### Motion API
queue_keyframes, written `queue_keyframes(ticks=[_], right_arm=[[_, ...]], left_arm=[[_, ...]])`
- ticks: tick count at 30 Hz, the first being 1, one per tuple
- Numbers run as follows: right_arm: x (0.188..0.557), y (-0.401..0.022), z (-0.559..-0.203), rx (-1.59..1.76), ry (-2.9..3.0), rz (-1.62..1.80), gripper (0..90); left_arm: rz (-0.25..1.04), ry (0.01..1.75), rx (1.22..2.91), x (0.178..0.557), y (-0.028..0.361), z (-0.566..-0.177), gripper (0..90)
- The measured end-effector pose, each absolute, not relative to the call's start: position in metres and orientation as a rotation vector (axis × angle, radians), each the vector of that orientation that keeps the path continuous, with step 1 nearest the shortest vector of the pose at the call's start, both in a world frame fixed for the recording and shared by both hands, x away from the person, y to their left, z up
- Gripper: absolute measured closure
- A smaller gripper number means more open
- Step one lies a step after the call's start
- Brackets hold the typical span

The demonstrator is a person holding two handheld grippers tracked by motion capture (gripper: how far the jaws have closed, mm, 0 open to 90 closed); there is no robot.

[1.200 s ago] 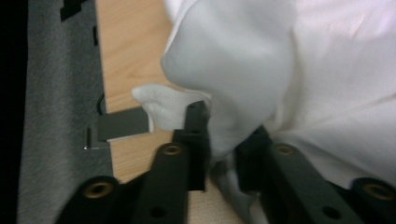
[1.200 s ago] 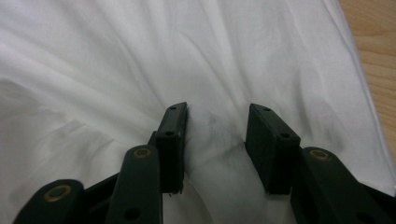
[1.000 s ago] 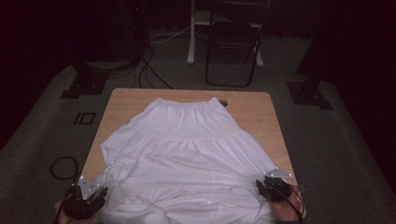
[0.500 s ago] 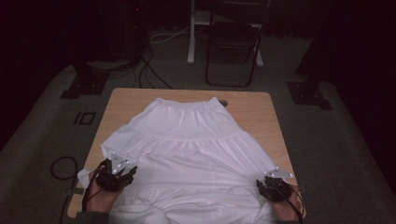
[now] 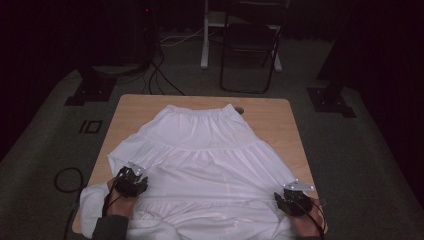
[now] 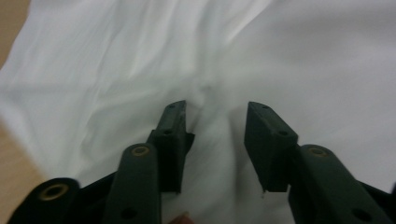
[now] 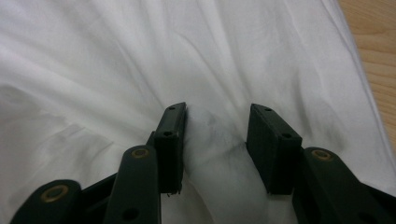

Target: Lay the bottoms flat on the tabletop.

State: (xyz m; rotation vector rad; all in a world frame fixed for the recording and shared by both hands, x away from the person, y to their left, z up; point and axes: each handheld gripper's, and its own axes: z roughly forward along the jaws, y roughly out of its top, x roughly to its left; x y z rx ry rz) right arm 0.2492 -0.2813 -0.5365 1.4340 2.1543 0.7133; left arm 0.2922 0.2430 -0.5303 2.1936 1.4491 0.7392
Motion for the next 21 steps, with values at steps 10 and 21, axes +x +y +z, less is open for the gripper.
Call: queue_keyframes(ticks=[10,21], right_arm=[[0.247,-0.282,-0.536,1.436,2.156,0.708,57.6],[0.239,-0.285,-0.536,1.441,2.165,0.708,57.6]], left_arm=[[0.859,1.562,2.22,0.252,0.284,-0.531,79.3],[0.928,1.717,2.129,0.214,0.315,-0.527,74.8]])
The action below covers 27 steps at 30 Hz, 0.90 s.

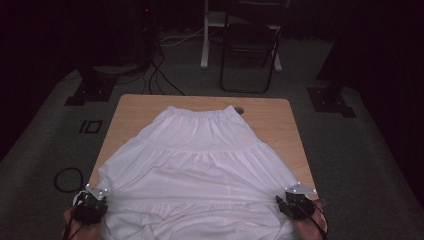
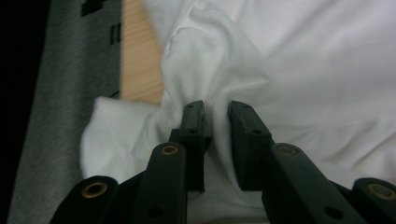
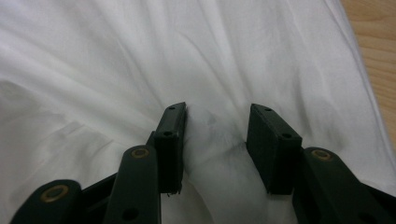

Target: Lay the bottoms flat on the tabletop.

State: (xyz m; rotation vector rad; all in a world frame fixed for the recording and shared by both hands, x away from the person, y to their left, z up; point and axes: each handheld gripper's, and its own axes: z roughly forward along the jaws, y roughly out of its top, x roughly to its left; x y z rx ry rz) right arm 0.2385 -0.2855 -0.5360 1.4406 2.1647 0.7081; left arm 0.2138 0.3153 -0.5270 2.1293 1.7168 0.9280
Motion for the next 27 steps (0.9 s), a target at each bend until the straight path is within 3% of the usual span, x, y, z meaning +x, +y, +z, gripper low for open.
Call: queue_keyframes(ticks=[7,16,22,27], right_arm=[[0.231,-0.289,-0.536,1.458,2.162,0.708,57.6],[0.222,-0.294,-0.533,1.485,2.192,0.705,55.8],[0.207,-0.302,-0.531,1.491,2.189,0.633,56.6],[0.196,-0.311,-0.53,1.53,2.203,0.638,60.2]], left_arm=[[1.084,1.758,2.001,0.21,0.312,-0.501,67.5],[0.993,1.517,2.016,0.219,0.28,-0.492,58.6],[0.842,1.511,2.053,0.241,0.27,-0.512,58.3],[0.822,1.495,2.079,0.245,0.265,-0.519,57.7]])
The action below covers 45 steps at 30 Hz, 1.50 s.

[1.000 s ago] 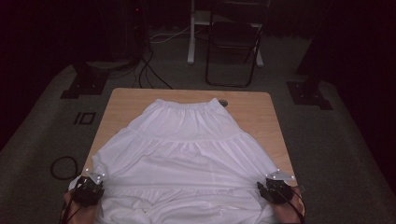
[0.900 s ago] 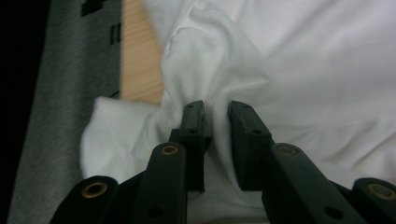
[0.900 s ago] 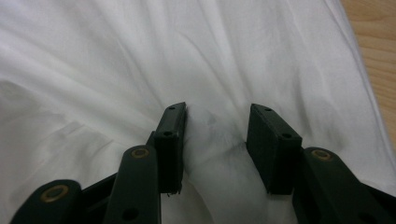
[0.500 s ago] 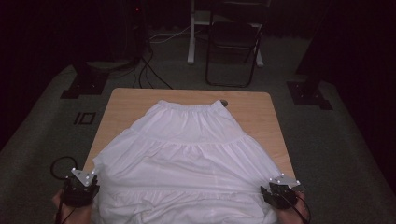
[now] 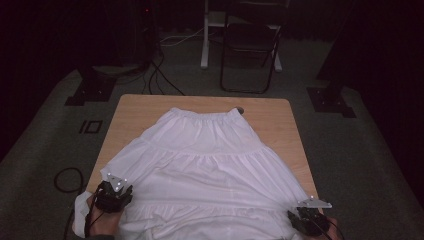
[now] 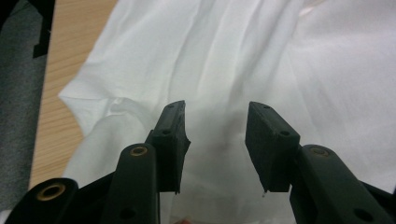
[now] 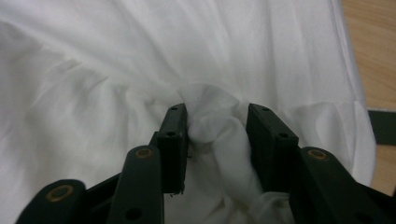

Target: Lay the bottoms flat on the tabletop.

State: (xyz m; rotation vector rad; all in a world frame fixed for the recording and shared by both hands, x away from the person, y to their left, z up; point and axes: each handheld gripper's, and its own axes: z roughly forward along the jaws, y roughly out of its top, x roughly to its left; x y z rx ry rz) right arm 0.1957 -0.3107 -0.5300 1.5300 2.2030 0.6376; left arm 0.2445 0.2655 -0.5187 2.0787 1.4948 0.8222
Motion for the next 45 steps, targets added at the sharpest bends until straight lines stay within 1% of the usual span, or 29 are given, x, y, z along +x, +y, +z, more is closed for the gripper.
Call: queue_keyframes(ticks=[5,10,13,17,20,21,22,24,26,29,31,38,40,41,43,45], right_arm=[[0.193,-0.318,-0.509,1.5,2.098,0.815,58.9],[0.207,-0.332,-0.489,1.507,1.944,0.847,58.4],[0.224,-0.336,-0.494,1.533,1.954,0.813,56.1],[0.246,-0.333,-0.511,1.559,2.014,0.778,51.9],[0.258,-0.328,-0.524,1.579,2.057,0.751,50.0],[0.261,-0.327,-0.527,1.587,2.07,0.737,50.1],[0.264,-0.326,-0.531,1.598,2.079,0.724,50.5],[0.265,-0.324,-0.535,1.612,2.085,0.717,53.8],[0.263,-0.323,-0.534,1.611,2.092,0.724,62.3],[0.257,-0.321,-0.534,1.594,2.106,0.722,73.4],[0.25,-0.32,-0.534,1.59,2.111,0.717,76.9],[0.22,-0.328,-0.531,1.585,2.143,0.651,77.8],[0.213,-0.333,-0.529,1.605,2.157,0.626,76.6],[0.21,-0.335,-0.527,1.613,2.158,0.625,73.9],[0.207,-0.338,-0.522,1.603,2.117,0.682,62.7],[0.208,-0.339,-0.515,1.587,2.072,0.746,57.1]], left_arm=[[0.837,1.47,2.051,0.247,0.266,-0.511,56.0],[0.825,1.468,2.051,0.261,0.266,-0.511,54.7],[0.793,1.496,2.051,0.271,0.266,-0.519,54.5],[0.761,1.533,2.074,0.279,0.268,-0.532,53.8],[0.729,1.538,2.037,0.279,0.272,-0.536,55.1],[0.718,1.537,2.031,0.279,0.273,-0.536,59.5],[0.715,1.533,2.035,0.278,0.274,-0.536,65.6],[0.684,1.523,2.02,0.277,0.275,-0.537,78.6],[0.671,1.514,2.016,0.276,0.274,-0.538,87.0],[0.679,1.515,2.032,0.272,0.272,-0.537,88.8],[0.662,1.517,2.015,0.266,0.273,-0.538,89.0],[0.607,1.488,2.041,0.239,0.275,-0.537,89.0],[0.603,1.455,2.066,0.231,0.272,-0.537,89.0],[0.607,1.44,2.083,0.229,0.271,-0.536,88.8],[0.622,1.44,2.089,0.229,0.27,-0.536,87.0],[0.623,1.451,2.084,0.231,0.272,-0.536,81.6]])
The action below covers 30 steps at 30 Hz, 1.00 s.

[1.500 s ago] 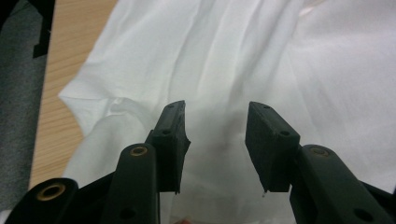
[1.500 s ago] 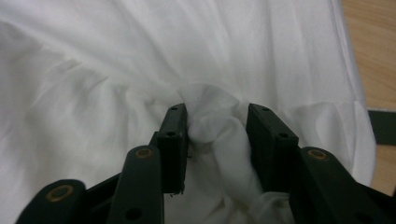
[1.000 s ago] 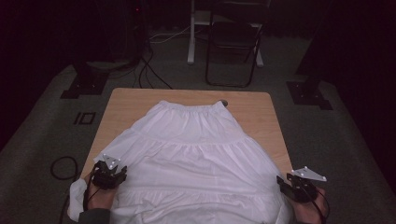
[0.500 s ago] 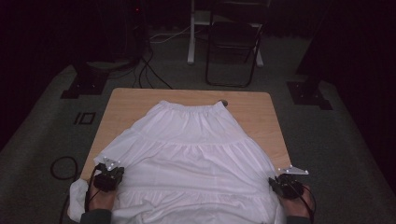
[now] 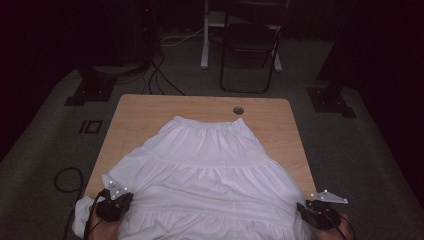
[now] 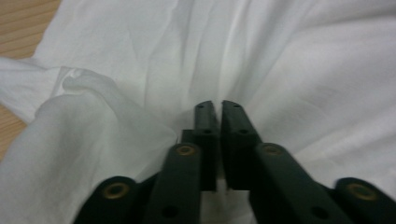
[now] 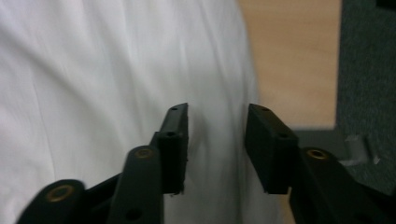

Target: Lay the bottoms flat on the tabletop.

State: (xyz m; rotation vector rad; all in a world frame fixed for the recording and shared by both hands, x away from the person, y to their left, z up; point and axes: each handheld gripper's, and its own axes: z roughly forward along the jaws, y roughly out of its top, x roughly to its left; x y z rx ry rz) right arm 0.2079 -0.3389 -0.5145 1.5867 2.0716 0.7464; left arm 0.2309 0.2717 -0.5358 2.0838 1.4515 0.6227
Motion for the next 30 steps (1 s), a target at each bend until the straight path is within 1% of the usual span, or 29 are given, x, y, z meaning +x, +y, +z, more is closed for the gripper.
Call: queue_keyframes(ticks=[4,8,11,13,15,16,17,18,20,24,25,27,30], right_arm=[[0.22,-0.337,-0.506,1.578,2.032,0.78,51.2],[0.237,-0.337,-0.513,1.599,2.047,0.759,49.5],[0.246,-0.333,-0.528,1.639,2.08,0.725,52.1],[0.246,-0.327,-0.534,1.634,2.086,0.731,58.5],[0.242,-0.321,-0.534,1.629,2.089,0.733,62.9],[0.24,-0.318,-0.534,1.625,2.096,0.739,65.8],[0.238,-0.315,-0.534,1.617,2.101,0.74,67.3],[0.236,-0.312,-0.534,1.603,2.115,0.74,69.0],[0.231,-0.303,-0.533,1.575,2.143,0.736,71.0],[0.22,-0.28,-0.532,1.501,2.227,0.754,72.5],[0.219,-0.277,-0.532,1.49,2.245,0.765,72.5],[0.214,-0.272,-0.532,1.47,2.268,0.777,73.0],[0.212,-0.28,-0.532,1.475,2.254,0.773,80.5]], left_arm=[[0.652,1.468,2.082,0.237,0.271,-0.533,74.6],[0.682,1.46,2.058,0.241,0.27,-0.527,70.2],[0.694,1.462,2.057,0.248,0.27,-0.527,69.0],[0.691,1.473,2.07,0.253,0.27,-0.531,69.0],[0.677,1.469,2.068,0.255,0.271,-0.537,71.6],[0.664,1.465,2.064,0.255,0.272,-0.537,77.0],[0.658,1.47,2.064,0.255,0.273,-0.537,79.2],[0.676,1.478,2.077,0.255,0.272,-0.536,84.7],[0.716,1.496,2.094,0.255,0.274,-0.536,89.3],[0.758,1.582,2.049,0.255,0.288,-0.536,89.8],[0.784,1.609,2.035,0.255,0.292,-0.537,89.8],[0.792,1.647,2.014,0.255,0.298,-0.537,89.9],[0.793,1.661,2.004,0.254,0.3,-0.537,89.8]])
